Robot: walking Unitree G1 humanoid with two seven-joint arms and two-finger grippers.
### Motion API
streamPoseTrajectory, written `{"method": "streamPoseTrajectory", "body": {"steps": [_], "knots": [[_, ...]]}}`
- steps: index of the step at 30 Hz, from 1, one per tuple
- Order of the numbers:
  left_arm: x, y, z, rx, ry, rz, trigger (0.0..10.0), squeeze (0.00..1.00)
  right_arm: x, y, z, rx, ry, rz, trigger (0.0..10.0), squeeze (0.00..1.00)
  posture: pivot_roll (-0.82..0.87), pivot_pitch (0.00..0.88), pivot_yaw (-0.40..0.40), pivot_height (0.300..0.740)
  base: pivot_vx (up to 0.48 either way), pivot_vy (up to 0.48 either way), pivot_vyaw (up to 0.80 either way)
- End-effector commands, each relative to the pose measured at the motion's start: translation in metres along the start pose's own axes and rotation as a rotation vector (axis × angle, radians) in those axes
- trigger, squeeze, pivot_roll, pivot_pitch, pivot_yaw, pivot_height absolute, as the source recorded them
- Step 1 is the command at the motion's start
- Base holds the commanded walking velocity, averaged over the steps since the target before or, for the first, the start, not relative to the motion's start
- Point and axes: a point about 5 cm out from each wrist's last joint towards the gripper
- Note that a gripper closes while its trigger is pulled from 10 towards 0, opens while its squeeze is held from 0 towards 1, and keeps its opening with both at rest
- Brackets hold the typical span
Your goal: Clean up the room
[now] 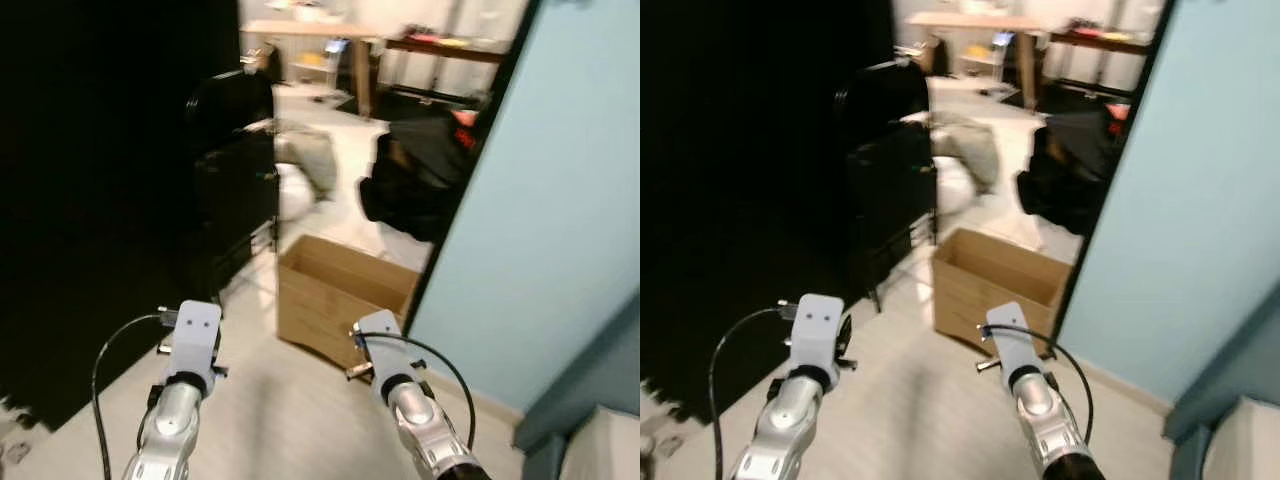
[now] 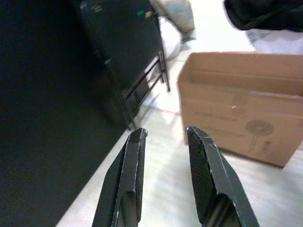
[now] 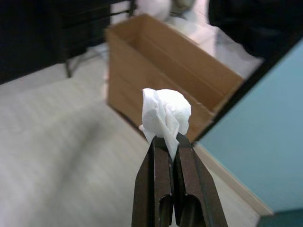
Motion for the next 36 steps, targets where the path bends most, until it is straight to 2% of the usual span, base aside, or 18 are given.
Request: {"method": "streamPoseTrajectory", "body": {"steps": [1,27,36], "knots": [[-0.0038,-0.0017,-0.0025,-0.008,-0.009,0.012,10.0,0.0,-0.0043,-0.0006,-0.0045,-0.009,0.007,0.022,10.0,0.0,0.07,0.001,-0.016,0.74,0.334,0.0,0.0],[-0.0038,-0.0019,-0.0002,-0.006,-0.008,0.011,10.0,0.0,-0.002,0.0001,-0.0018,0.005,-0.014,0.01,10.0,0.0,0.07,0.007,-0.018,0.74,0.334,0.0,0.0],[-0.0017,-0.0011,-0.0005,-0.01,-0.012,0.005,10.0,0.0,-0.0037,-0.0003,-0.0029,0.001,0.013,0.021,10.0,0.0,0.07,0.008,-0.015,0.74,0.335,0.0,-0.14]]}}
Point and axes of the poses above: a point about 5 cm out from each wrist's last joint towards the gripper, its own y axis pointing out of the wrist towards the gripper, its own x axis along the axis of the wrist's last joint, z = x × y, and after that the axes turned 8 degrees about -y, right-handed
